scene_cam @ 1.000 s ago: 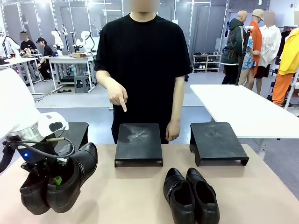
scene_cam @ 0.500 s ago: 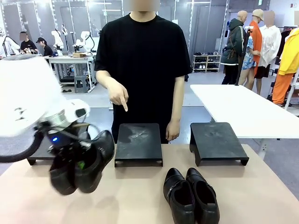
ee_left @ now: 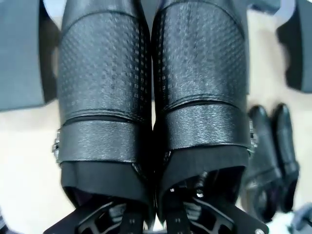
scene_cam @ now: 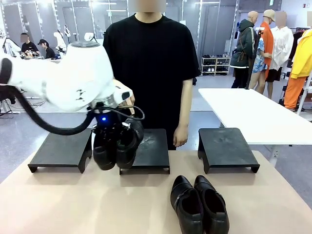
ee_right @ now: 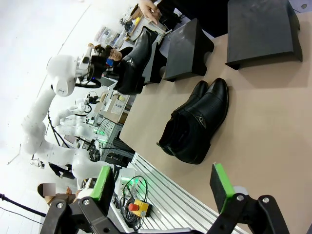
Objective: Place the shoes on the stand as instructed by the person.
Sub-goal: Pick up one pair of Shoes and place it on the Shoes Stand indicated by the person.
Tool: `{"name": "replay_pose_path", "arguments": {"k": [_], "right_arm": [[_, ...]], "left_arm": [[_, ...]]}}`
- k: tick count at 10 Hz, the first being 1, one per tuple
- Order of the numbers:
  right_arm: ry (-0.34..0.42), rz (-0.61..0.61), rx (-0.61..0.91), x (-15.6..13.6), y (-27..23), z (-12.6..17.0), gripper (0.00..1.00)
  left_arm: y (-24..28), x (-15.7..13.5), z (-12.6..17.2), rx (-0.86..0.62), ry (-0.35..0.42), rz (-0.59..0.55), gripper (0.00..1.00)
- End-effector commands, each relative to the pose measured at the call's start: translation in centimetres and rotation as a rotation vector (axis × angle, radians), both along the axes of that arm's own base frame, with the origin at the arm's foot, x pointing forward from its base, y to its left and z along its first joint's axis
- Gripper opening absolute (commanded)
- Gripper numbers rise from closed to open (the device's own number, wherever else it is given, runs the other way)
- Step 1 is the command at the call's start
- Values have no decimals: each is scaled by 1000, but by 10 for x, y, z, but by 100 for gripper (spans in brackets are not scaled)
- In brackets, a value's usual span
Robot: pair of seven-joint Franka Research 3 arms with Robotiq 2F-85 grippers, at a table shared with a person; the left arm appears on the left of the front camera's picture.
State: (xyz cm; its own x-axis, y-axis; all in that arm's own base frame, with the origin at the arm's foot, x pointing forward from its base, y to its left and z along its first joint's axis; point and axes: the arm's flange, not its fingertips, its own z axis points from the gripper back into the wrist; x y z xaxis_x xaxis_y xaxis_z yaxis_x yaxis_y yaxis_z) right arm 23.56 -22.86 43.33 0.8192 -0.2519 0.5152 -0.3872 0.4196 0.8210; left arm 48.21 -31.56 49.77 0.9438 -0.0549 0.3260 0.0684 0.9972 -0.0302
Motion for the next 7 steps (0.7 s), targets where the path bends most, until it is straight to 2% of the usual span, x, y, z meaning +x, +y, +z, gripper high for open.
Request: {"name": "replay_pose_path", "arguments": {"k": [1,3,7], "right_arm": [[-23,-1,9,0,-1,1,100],[-23,-1,9,0,-1,1,100],[-23,-1,9,0,-1,1,100]], "left_arm": [[-40,36,3,8,-31,5,10],[-58,63,-8,13,-61,41,10],[-70,105,-40,-13,-60,67,10]]}}
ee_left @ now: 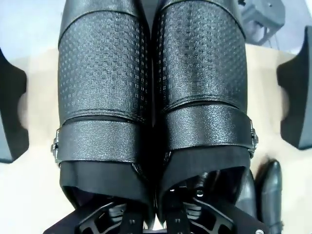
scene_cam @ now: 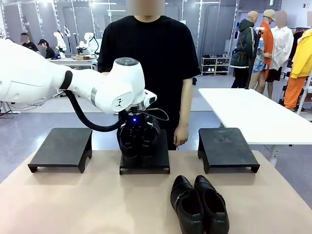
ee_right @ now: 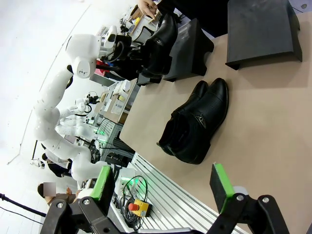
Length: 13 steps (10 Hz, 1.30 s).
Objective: Place the shoes on the stand as instructed by the person.
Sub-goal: Pick up one pair of Shoes and place it on the Shoes Stand indicated by the person.
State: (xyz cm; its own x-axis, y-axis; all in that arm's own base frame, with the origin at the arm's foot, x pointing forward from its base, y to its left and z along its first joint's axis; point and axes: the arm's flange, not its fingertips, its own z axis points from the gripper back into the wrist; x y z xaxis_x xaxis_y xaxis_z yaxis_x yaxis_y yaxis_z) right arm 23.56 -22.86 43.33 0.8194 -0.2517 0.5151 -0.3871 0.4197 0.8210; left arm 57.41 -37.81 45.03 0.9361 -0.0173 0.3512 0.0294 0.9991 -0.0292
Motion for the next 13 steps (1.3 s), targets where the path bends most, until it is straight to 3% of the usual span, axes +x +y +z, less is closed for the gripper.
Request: {"name": "replay_pose_path", "arguments": {"k": [1,8,11,12,13], "right_arm": [[-23,-2,10,0,-1,1,100],[-23,-2,10,0,-1,1,100],[-23,-2,10,0,-1,1,100],[-23,-2,10,0,-1,1,100],[-23,-2,10,0,-1,1,100]], "left_arm": [[-9,18,3,-13,-32,18,10],[-14,36,-29,-9,-76,-28,10],[-13,35,-40,3,-46,-37,10],[-14,35,-40,-3,-45,-38,34],[-14,34,-38,-1,-44,-41,49]]}}
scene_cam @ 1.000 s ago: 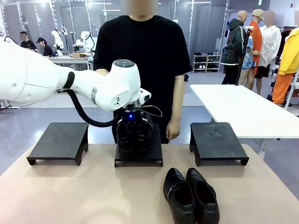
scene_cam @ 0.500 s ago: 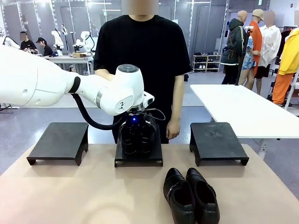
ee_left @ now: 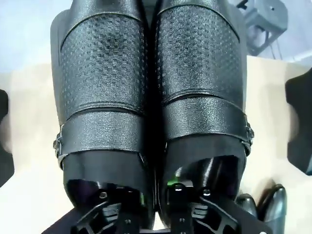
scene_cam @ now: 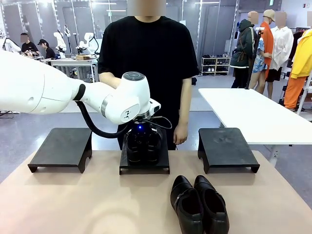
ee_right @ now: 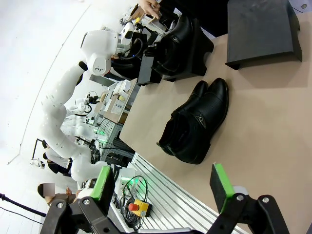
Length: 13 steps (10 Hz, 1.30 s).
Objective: Place the shoes on the stand as instructed by the person.
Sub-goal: Pick up one pair of Shoes and place it on the Shoes Stand indicated by the person.
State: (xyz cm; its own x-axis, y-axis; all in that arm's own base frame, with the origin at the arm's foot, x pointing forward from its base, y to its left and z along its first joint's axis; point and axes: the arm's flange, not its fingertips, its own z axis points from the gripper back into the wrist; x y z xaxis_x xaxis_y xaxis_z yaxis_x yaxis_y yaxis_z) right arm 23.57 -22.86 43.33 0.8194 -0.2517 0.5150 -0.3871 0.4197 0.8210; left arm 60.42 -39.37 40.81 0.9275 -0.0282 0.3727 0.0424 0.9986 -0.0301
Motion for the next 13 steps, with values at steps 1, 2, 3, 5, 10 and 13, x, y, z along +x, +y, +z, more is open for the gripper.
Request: {"name": "replay_pose_path", "arguments": {"k": [1,2,3,5,10,13], "right_arm": [[-23,-2,10,0,-1,1,100],[-23,-2,10,0,-1,1,100],[-23,-2,10,0,-1,1,100],[-23,-2,10,0,-1,1,100],[-23,-2,10,0,-1,1,100],[-23,-2,10,0,-1,1,100]], "left_arm": [[3,2,6,-2,-18,-21,72],[3,0,8,-6,-17,-22,86],[5,-3,10,-13,-12,-23,100],[11,-8,12,-21,0,-10,100],[3,-6,18,-18,-10,6,100],[3,-6,18,-18,-10,6,100]]}}
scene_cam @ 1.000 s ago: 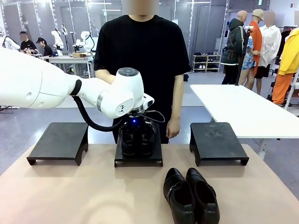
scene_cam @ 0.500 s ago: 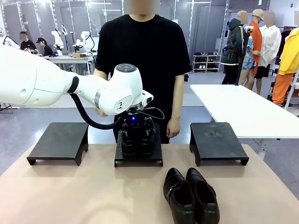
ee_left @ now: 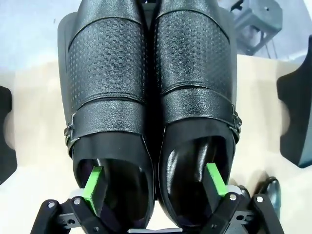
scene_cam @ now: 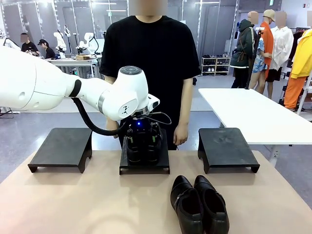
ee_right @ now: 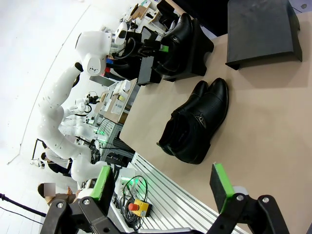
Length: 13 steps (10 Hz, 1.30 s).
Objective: Place the shoes on the stand as instructed by the person.
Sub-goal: Pick up one pair of Shoes and place it on the Shoes Stand indicated by the person, then pick up another pair of Shoes and place it on the Shoes Stand indicated by the person.
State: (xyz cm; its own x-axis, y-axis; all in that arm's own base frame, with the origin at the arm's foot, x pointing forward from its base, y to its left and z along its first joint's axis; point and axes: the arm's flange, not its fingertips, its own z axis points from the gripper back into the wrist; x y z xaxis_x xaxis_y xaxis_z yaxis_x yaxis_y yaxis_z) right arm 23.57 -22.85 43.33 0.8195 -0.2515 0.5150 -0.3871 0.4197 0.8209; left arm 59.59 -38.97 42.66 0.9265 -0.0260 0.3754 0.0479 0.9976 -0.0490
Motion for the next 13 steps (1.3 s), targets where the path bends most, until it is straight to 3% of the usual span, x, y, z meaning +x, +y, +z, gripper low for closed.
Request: {"name": "replay_pose_path", "arguments": {"k": [1,11,13], "right_arm": [[-23,-2,10,0,-1,1,100],[-23,-2,10,0,-1,1,100],[-23,-2,10,0,-1,1,100]], "left_arm": [[-1,2,0,1,-8,11,100],[0,0,0,0,0,0,100],[8,-2,54,-33,-14,3,100]]}}
